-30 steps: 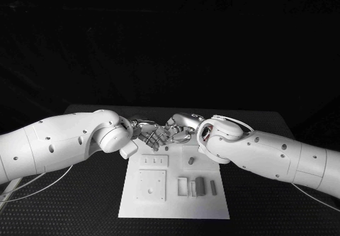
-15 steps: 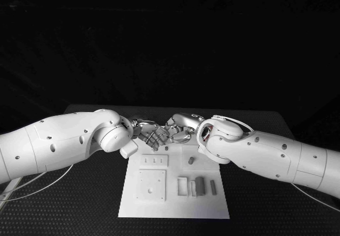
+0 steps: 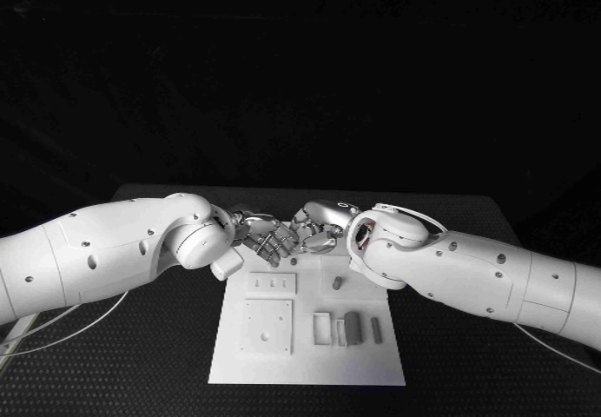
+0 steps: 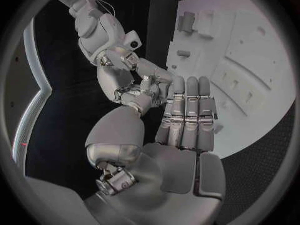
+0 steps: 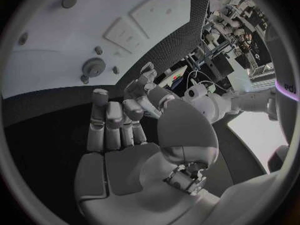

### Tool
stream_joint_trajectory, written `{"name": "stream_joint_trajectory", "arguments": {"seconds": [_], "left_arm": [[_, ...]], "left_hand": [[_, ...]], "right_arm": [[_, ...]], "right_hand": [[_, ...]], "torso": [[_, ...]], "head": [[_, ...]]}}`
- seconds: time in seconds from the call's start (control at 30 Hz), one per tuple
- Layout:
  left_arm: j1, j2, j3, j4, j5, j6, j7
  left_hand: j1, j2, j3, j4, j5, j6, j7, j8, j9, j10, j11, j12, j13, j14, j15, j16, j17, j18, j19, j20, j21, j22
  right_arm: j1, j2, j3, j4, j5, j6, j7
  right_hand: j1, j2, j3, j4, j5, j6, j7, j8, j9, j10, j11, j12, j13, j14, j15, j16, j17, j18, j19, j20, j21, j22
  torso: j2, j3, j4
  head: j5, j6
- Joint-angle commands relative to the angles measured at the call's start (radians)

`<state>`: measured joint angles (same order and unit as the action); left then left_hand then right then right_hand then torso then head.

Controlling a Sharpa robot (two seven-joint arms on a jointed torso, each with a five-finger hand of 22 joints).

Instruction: Assemble the parts on the task board

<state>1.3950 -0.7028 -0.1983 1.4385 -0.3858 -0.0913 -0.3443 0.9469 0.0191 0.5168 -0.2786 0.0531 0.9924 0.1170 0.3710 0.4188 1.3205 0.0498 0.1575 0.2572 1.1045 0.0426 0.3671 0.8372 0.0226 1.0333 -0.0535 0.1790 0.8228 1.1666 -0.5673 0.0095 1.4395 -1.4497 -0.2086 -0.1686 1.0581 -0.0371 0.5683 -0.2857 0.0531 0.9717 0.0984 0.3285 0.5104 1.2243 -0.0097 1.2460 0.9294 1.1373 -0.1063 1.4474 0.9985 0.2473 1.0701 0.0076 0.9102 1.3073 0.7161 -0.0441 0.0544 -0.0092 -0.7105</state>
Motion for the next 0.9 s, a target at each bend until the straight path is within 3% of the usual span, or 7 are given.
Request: {"name": "stream_joint_trajectory", "arguments": {"seconds": [0.03, 0.53, 0.77, 0.9], "left_arm": [[0.002, 0.005, 0.003, 0.008, -0.001, 0.012, 0.021], [0.002, 0.006, 0.003, 0.005, -0.008, 0.001, 0.023], [0.002, 0.006, 0.002, 0.006, -0.014, -0.012, 0.029], [0.002, 0.007, 0.002, 0.006, -0.015, -0.021, 0.029]], "left_hand": [[0.012, 0.001, 0.009, -0.001, 0.005, 0.008, 0.002, -0.002, -0.001, 0.007, 0.001, -0.007, 0.002, 0.007, -0.001, -0.007, 0.003, 0.006, 0.005, -0.003, -0.001, 0.002], [0.017, 0.018, 0.036, 0.007, 0.008, 0.022, -0.003, 0.001, -0.001, 0.02, -0.003, -0.007, 0.013, 0.021, -0.006, -0.01, 0.017, 0.004, 0.014, -0.007, 0.003, 0.011], [0.009, 0.037, 0.045, 0.015, 0.007, 0.031, -0.007, 0.003, 0.0, 0.029, -0.007, -0.005, 0.02, 0.031, -0.01, -0.01, 0.028, 0.004, 0.021, -0.011, 0.005, 0.017], [0.007, 0.033, 0.067, 0.022, 0.006, 0.044, -0.013, 0.009, 0.005, 0.041, -0.012, -0.002, 0.031, 0.042, -0.015, -0.009, 0.042, 0.004, 0.029, -0.016, 0.009, 0.025]], "right_arm": [[-0.002, 0.005, -0.001, 0.007, 0.002, 0.019, 0.011], [-0.002, 0.006, -0.002, 0.009, 0.002, 0.018, 0.01], [-0.004, 0.009, -0.006, 0.002, 0.007, 0.011, 0.005], [-0.005, 0.009, -0.009, 0.002, 0.011, 0.003, 0.005]], "right_hand": [[-0.006, 0.003, 0.002, 0.004, 0.0, 0.031, -0.003, 0.002, 0.001, 0.0, -0.006, -0.004, -0.001, -0.002, -0.008, -0.002, -0.001, 0.014, 0.006, -0.003, 0.002, 0.012], [-0.007, 0.002, 0.002, 0.004, 0.0, 0.031, -0.003, 0.001, 0.002, 0.0, -0.006, -0.004, -0.001, -0.002, -0.009, -0.003, -0.002, 0.014, 0.006, -0.003, 0.002, 0.012], [-0.019, -0.022, 0.004, 0.006, 0.0, 0.009, 0.004, -0.014, 0.0, -0.01, 0.0, -0.014, -0.004, -0.009, -0.006, -0.012, -0.007, 0.014, 0.001, -0.001, -0.006, 0.009], [-0.023, -0.032, 0.007, 0.008, 0.0, -0.007, 0.01, -0.025, -0.003, -0.014, 0.005, -0.019, -0.006, -0.013, -0.001, -0.016, -0.009, 0.014, -0.002, 0.0, -0.01, 0.007]], "torso": [[0.0, 0.0007, 0.0005], [0.0, 0.0005, 0.0001], [0.0, 0.0003, 0.0], [0.0, 0.0004, 0.0003]], "head": [[-0.001, -0.001], [0.0, -0.002], [0.0, -0.003], [0.001, -0.004]]}}
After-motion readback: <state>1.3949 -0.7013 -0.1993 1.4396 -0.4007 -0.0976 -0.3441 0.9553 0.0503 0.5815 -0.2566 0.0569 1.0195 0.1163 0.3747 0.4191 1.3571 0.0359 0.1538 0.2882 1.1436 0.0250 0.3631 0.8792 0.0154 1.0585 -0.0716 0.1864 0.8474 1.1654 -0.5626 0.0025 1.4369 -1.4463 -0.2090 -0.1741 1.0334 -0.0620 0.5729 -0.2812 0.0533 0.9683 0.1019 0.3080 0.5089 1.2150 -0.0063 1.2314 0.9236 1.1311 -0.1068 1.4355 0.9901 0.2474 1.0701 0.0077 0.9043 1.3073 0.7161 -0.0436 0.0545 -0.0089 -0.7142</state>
